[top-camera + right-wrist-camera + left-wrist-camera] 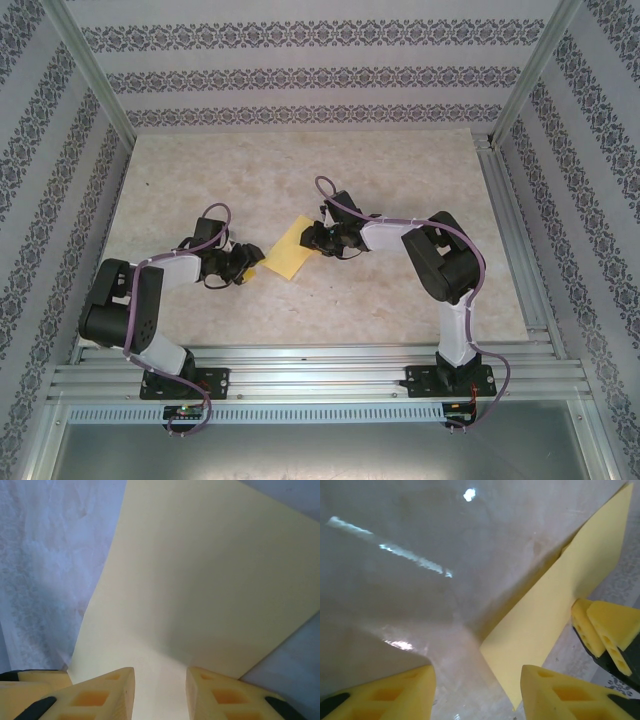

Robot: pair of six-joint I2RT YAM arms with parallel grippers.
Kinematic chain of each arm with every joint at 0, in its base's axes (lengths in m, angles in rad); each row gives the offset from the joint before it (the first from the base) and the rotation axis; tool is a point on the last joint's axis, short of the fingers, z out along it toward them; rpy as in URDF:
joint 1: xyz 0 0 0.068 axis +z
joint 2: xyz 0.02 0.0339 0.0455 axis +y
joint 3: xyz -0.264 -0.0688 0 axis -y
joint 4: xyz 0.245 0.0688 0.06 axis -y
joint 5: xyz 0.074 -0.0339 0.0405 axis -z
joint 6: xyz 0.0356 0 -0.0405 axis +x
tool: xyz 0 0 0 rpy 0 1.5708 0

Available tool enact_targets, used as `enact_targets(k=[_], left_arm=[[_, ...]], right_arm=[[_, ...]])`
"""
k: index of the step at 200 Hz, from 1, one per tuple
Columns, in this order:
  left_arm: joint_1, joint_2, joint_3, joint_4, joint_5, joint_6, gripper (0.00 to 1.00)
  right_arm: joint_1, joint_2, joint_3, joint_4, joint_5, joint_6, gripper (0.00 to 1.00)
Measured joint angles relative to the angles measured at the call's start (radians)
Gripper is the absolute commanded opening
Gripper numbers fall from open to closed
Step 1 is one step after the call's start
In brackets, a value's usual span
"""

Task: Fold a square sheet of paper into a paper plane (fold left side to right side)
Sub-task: Third fold the triangle at the center of the table.

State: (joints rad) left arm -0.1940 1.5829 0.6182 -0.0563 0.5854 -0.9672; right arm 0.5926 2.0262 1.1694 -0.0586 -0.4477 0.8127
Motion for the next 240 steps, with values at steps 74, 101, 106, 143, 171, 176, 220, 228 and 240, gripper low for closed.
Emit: enact_targets(k=[74,101,106,143,171,176,220,228,240], left_arm=[[-0.101,-0.054,0.055,0.027,0.006,0.073,0.41],[-0.101,-0.080,0.075,0.030,0.003,0.084,0.45],[-0.101,-0.081,0.075,0.031,0.001,0.089,0.47],[-0.101,-0.079,0.075,0.024,-0.020,0.107,0.52],[-0.101,-0.049,0.075,0.024,-0.041,0.119,0.51],[-0.101,-0.041,0.075,0.024,-0.045,0.122,0.49],[-0.101,0.030,0.073,0.025,-0.054,0.133,0.22],[-0.101,0.032,0.073,0.024,-0.057,0.136,0.17],[-0.101,0.031,0.073,0.023,-0.061,0.146,0.14]], right_arm=[[0.000,-0.001,0.000,0.000,0.000,0.000,0.33],[0.000,-0.001,0.000,0.000,0.000,0.000,0.33],[0.000,-0.001,0.000,0.000,0.000,0.000,0.33],[0.000,-0.001,0.000,0.000,0.000,0.000,0.33],[0.000,-0.001,0.000,0.000,0.000,0.000,0.33],[0.000,-0.001,-0.001,0.000,0.000,0.000,0.33],[0.000,-0.001,-0.001,0.000,0.000,0.000,0.33],[0.000,-0.001,-0.001,0.000,0.000,0.000,0.32],[0.000,-0.001,-0.001,0.000,0.000,0.000,0.32]])
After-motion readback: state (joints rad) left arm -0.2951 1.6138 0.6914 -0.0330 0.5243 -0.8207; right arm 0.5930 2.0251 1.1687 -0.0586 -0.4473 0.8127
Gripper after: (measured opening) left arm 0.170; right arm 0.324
